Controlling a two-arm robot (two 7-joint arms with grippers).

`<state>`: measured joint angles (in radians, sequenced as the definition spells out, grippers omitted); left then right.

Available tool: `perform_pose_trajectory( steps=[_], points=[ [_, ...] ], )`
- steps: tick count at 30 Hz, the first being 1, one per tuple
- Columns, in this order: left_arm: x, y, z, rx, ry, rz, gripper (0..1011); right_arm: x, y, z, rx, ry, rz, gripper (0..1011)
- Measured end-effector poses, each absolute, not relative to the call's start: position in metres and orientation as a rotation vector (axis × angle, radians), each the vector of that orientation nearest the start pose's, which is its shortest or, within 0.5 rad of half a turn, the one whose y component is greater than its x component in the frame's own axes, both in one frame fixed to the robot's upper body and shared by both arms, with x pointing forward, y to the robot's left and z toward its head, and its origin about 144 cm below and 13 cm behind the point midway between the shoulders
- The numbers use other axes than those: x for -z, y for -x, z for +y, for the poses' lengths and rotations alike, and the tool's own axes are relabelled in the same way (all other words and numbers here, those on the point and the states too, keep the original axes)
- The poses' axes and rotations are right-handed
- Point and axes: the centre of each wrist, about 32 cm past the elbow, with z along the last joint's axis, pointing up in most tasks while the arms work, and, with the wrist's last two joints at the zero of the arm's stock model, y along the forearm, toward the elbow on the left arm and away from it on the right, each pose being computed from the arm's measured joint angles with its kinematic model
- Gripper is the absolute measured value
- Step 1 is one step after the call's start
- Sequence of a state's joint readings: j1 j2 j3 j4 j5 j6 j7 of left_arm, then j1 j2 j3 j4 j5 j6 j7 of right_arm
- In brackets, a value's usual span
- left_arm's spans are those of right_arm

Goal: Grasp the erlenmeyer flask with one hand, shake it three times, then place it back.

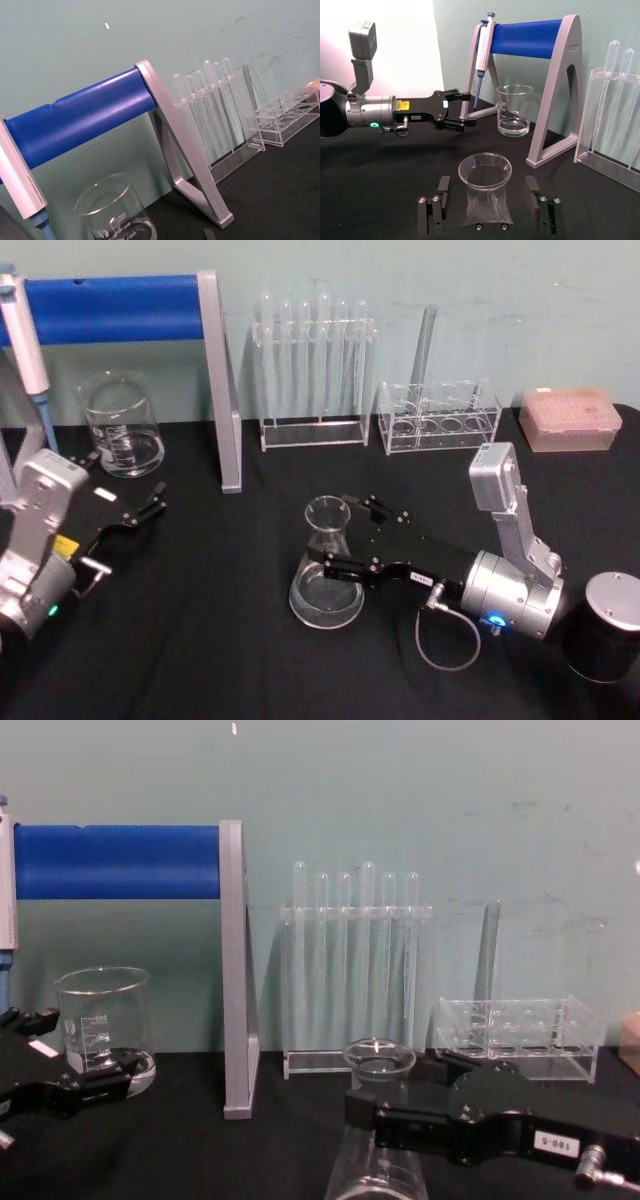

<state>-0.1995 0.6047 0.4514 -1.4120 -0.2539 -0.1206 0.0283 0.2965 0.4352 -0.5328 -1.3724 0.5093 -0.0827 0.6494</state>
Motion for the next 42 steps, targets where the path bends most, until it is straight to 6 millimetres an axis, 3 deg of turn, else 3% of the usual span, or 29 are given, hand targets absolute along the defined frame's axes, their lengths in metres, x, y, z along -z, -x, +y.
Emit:
perform_pose_trajectory(
  steps=[4,29,42],
  points=[
    [-1.140,-0.489,0.310,-1.248,-0.304,-0.285,1001,-1.143,-0.511,-0.232,0.539,0.037,0.026,1002],
    [-1.140,-0.489,0.310,-1.248,-0.304,-0.285,1001,-1.145,-0.510,-0.235,0.544,0.041,0.023,1000],
    [-1.140,-0.489,0.310,-1.248,-0.304,-0.285,1001,-1.149,-0.498,-0.259,0.560,0.078,0.023,1000]
  ],
)
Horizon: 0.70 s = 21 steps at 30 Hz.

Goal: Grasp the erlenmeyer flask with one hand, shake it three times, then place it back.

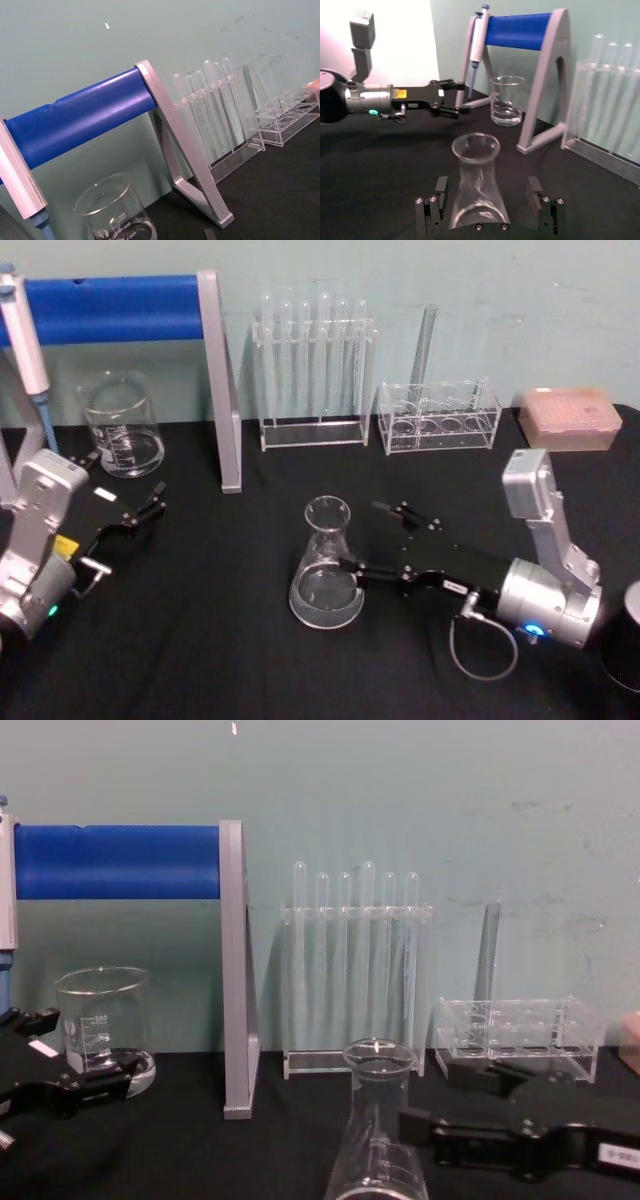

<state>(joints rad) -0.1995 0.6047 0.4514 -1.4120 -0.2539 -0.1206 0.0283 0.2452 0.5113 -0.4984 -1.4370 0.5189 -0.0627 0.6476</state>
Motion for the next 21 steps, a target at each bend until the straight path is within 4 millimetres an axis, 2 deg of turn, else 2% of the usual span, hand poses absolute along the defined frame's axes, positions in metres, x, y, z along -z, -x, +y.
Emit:
perform_pose_trajectory(
  steps=[7,10,16,21],
  points=[
    [-1.140,-0.489,0.310,-1.248,-0.304,-0.285,1001,-1.149,-0.489,-0.274,0.642,0.087,0.033,1000],
    [-1.140,-0.489,0.310,-1.248,-0.304,-0.285,1001,-1.149,-0.484,-0.282,0.731,0.079,0.030,1000],
    [-1.140,-0.489,0.310,-1.248,-0.304,-0.285,1001,-1.148,-0.481,-0.279,0.889,0.055,-0.004,1000],
    [-1.140,-0.489,0.310,-1.248,-0.304,-0.285,1001,-1.145,-0.484,-0.267,1.009,0.029,-0.044,1000]
  ],
)
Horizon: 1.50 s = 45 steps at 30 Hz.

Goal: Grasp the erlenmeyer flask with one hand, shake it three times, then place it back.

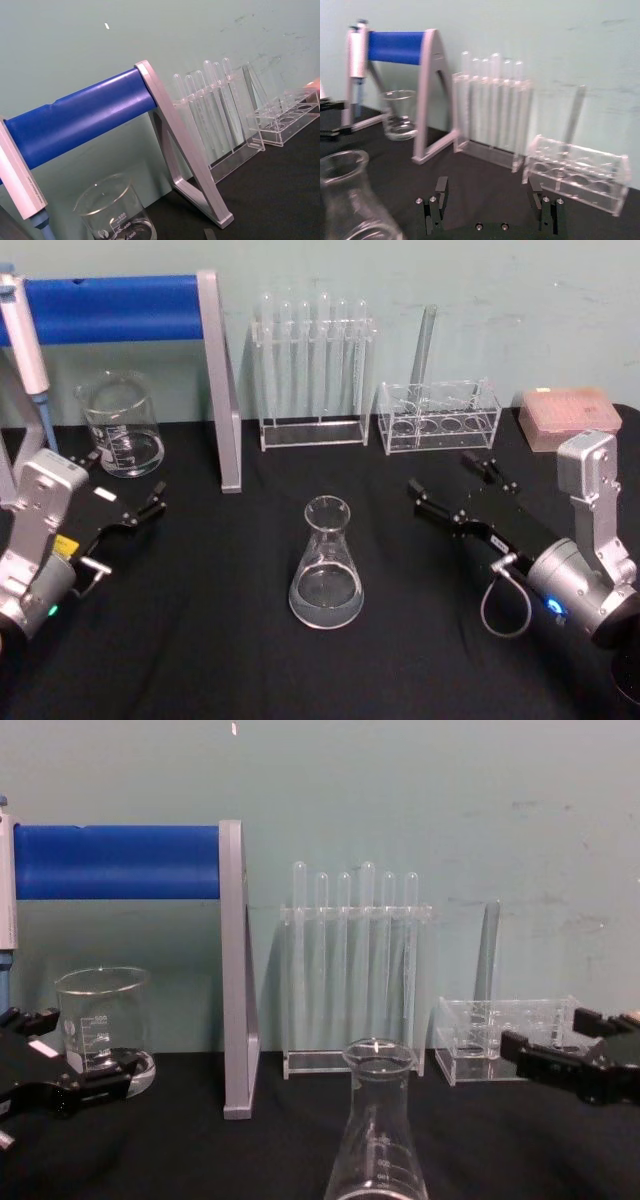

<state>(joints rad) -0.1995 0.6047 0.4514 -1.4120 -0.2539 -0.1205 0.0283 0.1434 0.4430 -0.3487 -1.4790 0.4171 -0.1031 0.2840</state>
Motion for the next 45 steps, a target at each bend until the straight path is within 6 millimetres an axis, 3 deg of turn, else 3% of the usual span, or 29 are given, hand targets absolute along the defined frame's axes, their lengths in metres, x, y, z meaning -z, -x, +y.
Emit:
perform_pose_trajectory(
  steps=[18,32,45],
  points=[
    [-1.140,-0.489,0.310,-1.248,-0.305,-0.285,1001,-1.124,-0.498,-0.246,1.211,0.108,-0.031,1000],
    [-1.140,-0.489,0.310,-1.248,-0.304,-0.285,1001,-1.112,-0.496,-0.247,1.232,0.164,0.035,1000],
    [-1.140,-0.489,0.310,-1.248,-0.304,-0.285,1001,-1.113,-0.495,-0.247,1.223,0.163,0.042,1000]
  ],
)
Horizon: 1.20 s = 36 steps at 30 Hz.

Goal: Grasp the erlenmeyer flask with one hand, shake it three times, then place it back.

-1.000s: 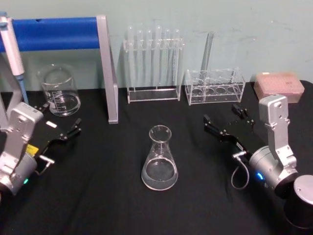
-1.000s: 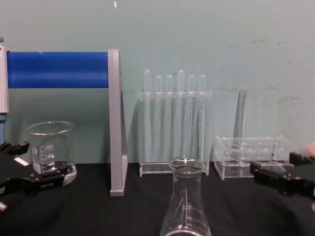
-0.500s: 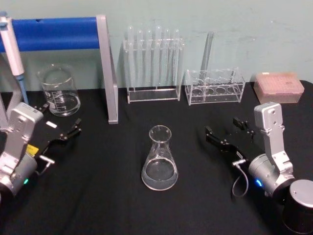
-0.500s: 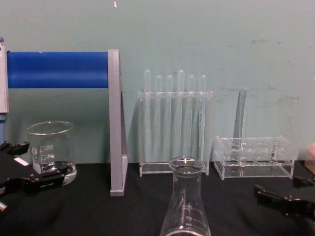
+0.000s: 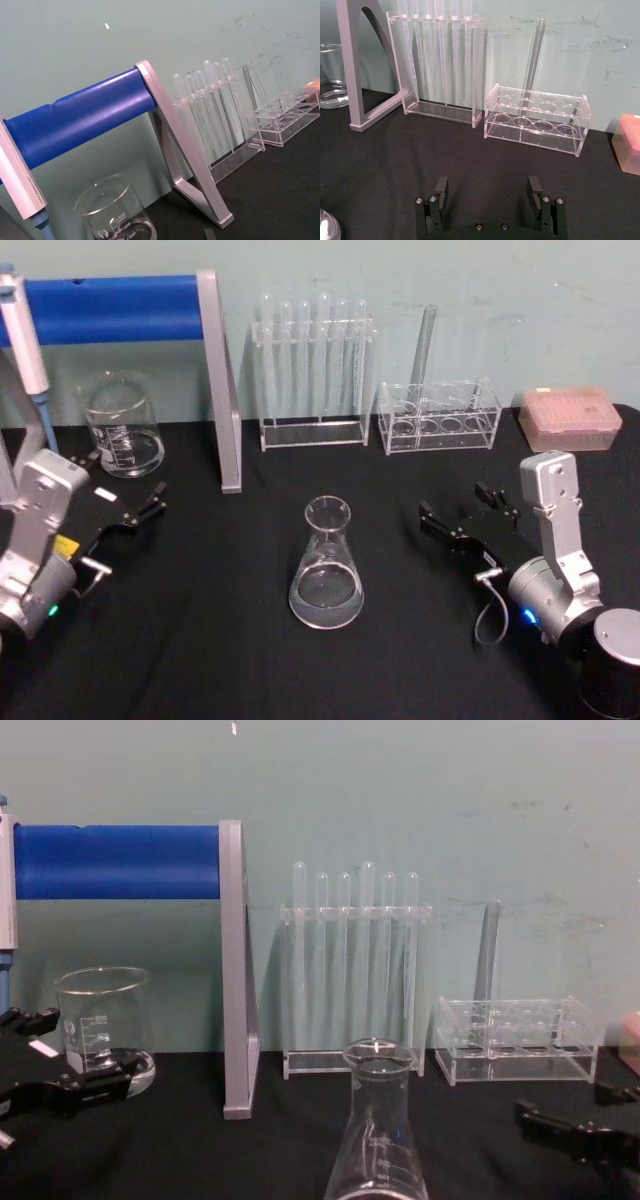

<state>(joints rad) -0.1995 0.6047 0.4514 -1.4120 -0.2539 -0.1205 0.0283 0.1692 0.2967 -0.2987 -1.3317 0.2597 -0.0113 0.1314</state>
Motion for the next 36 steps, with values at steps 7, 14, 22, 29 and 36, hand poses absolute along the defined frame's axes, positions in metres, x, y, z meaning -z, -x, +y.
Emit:
perform_pose_trajectory(
  steps=[7,14,22,29,36],
  points=[
    [-1.1398,-0.4886,0.3096,-1.248,-0.304,-0.285,1001,-1.1127,-0.4946,-0.2472,1.223,0.162,0.040,1000],
    [-1.1398,-0.4886,0.3097,-1.248,-0.304,-0.285,1001,-1.1127,-0.4947,-0.2472,1.223,0.162,0.040,1000],
    [-1.1398,-0.4886,0.3096,-1.248,-0.305,-0.285,1001,-1.1125,-0.4948,-0.2472,1.223,0.162,0.039,1000],
    [-1.1398,-0.4886,0.3097,-1.248,-0.304,-0.285,1001,-1.1125,-0.4948,-0.2472,1.223,0.162,0.039,1000],
    [-1.1398,-0.4886,0.3097,-1.248,-0.304,-0.285,1001,-1.1125,-0.4948,-0.2472,1.224,0.162,0.039,1000]
  ],
)
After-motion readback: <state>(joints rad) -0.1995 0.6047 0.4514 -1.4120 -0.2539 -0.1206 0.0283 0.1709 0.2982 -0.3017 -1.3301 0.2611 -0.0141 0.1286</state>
